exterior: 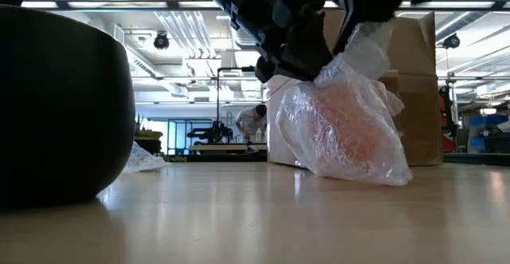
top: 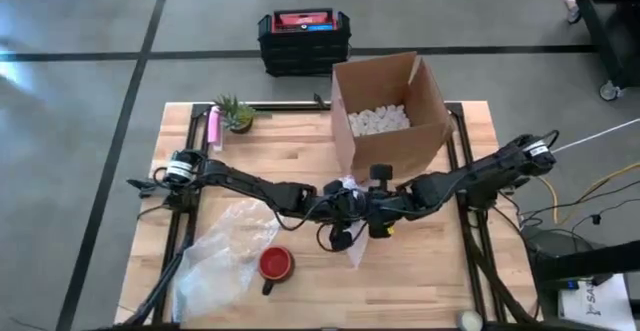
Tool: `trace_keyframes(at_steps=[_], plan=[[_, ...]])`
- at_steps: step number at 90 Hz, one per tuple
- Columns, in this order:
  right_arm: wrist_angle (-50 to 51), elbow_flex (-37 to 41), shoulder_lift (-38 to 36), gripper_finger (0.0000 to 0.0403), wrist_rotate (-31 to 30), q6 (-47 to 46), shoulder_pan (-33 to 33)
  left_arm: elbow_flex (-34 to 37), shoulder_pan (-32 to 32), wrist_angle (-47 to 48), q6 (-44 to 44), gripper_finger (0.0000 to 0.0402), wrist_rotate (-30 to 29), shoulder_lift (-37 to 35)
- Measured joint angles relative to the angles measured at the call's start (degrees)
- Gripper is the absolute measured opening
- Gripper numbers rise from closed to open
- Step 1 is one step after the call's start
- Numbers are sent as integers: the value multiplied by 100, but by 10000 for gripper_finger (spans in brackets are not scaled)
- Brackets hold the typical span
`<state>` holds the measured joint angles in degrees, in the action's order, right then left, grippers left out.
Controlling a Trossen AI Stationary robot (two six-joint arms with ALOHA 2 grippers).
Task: Wrap mug
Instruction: Wrap the orange mug with the right transparent bubble wrap
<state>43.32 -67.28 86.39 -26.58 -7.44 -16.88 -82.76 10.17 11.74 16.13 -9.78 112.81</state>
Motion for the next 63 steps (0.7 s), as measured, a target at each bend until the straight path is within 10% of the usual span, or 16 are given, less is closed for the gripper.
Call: trace_keyframes(at_steps=[63], plan=[[-1978,1586,21,0,1172,-641,-11,-304,31,559,-124,36,94,-358]])
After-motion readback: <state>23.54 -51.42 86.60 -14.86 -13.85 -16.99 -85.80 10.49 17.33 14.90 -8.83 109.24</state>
